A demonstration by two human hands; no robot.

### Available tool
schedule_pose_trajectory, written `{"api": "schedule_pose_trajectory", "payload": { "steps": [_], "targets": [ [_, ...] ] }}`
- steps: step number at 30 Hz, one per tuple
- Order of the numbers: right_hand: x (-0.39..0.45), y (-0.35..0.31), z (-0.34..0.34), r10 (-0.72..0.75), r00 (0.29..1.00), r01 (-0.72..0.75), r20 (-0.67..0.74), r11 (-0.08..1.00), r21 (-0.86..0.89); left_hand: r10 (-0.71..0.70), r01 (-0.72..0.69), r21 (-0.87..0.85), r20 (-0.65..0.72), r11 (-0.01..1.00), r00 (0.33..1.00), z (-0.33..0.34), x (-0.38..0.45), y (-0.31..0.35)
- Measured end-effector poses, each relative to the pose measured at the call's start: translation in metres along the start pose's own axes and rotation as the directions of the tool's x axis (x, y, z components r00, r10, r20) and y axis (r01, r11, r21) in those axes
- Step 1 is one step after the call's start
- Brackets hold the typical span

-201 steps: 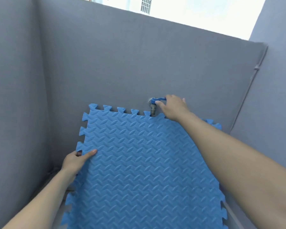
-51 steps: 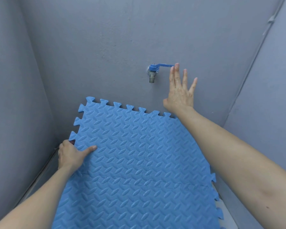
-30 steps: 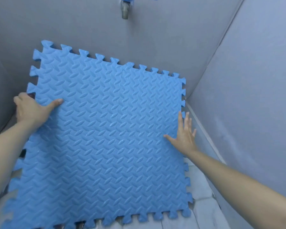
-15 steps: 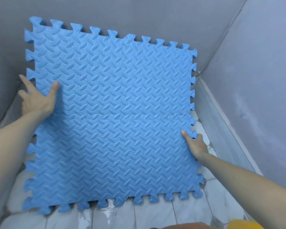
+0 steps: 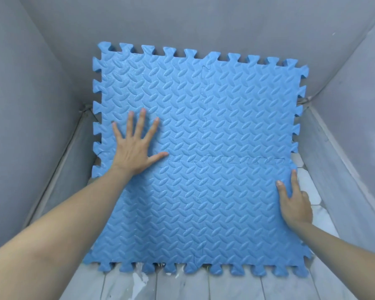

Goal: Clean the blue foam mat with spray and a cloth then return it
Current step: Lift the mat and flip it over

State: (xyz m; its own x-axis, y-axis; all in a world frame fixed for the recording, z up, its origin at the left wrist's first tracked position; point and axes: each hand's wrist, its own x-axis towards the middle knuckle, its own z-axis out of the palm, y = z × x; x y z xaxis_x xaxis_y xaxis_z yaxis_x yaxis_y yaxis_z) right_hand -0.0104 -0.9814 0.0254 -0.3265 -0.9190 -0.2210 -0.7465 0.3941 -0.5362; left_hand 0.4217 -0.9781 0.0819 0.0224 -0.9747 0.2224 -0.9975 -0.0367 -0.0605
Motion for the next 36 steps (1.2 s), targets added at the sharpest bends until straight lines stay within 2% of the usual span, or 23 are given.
{"api": "schedule_pose_trajectory", "payload": {
  "steps": [2,3,7,10,12,16,20,24,29,32,36],
  "targets": [
    [0.002,-0.001,-0.002,-0.011,1.000,0.011,0.005,1.000,-0.013,0.166,-0.166,0.065,0.009,0.984,0.986,0.015,-0.001,0.025],
    [0.002,-0.001,-0.005,-0.010,1.000,0.010,0.011,1.000,-0.022,0.204,-0.204,0.072,0.017,0.976,0.979,0.020,-0.002,0.036],
    [-0.008,-0.013,-0.031,0.055,0.997,-0.050,0.055,0.994,-0.098,0.139,-0.138,-0.017,0.104,0.990,0.985,0.021,-0.019,0.065],
    [-0.019,-0.030,-0.061,0.093,0.991,-0.076,0.101,0.985,-0.158,0.145,-0.126,-0.099,0.210,0.987,0.967,0.000,-0.045,0.081],
    [-0.026,-0.041,-0.088,0.109,0.986,-0.081,0.127,0.975,-0.206,0.211,-0.167,-0.164,0.303,0.972,0.929,-0.024,-0.075,0.092],
    [-0.032,-0.063,-0.144,0.172,0.972,-0.117,0.158,0.944,-0.309,0.412,-0.284,-0.324,0.457,0.902,0.788,-0.079,-0.146,0.112],
    [-0.037,-0.087,-0.185,0.223,0.949,-0.115,0.224,0.904,-0.411,0.401,-0.174,-0.410,0.572,0.895,0.716,-0.118,-0.200,0.136],
    [-0.052,-0.109,-0.204,0.255,0.934,-0.131,0.252,0.897,-0.422,0.390,-0.105,-0.442,0.625,0.891,0.676,-0.145,-0.217,0.165],
    [-0.066,-0.134,-0.231,0.277,0.920,-0.149,0.277,0.901,-0.406,0.363,-0.064,-0.445,0.630,0.893,0.686,-0.182,-0.203,0.193],
    [-0.076,-0.149,-0.249,0.292,0.906,-0.154,0.307,0.902,-0.403,0.325,0.005,-0.444,0.663,0.896,0.675,-0.212,-0.199,0.192],
    [-0.064,-0.181,-0.266,0.329,0.871,-0.136,0.364,0.874,-0.466,0.267,0.129,-0.496,0.648,0.859,0.713,-0.251,-0.187,0.173]
  ]
}}
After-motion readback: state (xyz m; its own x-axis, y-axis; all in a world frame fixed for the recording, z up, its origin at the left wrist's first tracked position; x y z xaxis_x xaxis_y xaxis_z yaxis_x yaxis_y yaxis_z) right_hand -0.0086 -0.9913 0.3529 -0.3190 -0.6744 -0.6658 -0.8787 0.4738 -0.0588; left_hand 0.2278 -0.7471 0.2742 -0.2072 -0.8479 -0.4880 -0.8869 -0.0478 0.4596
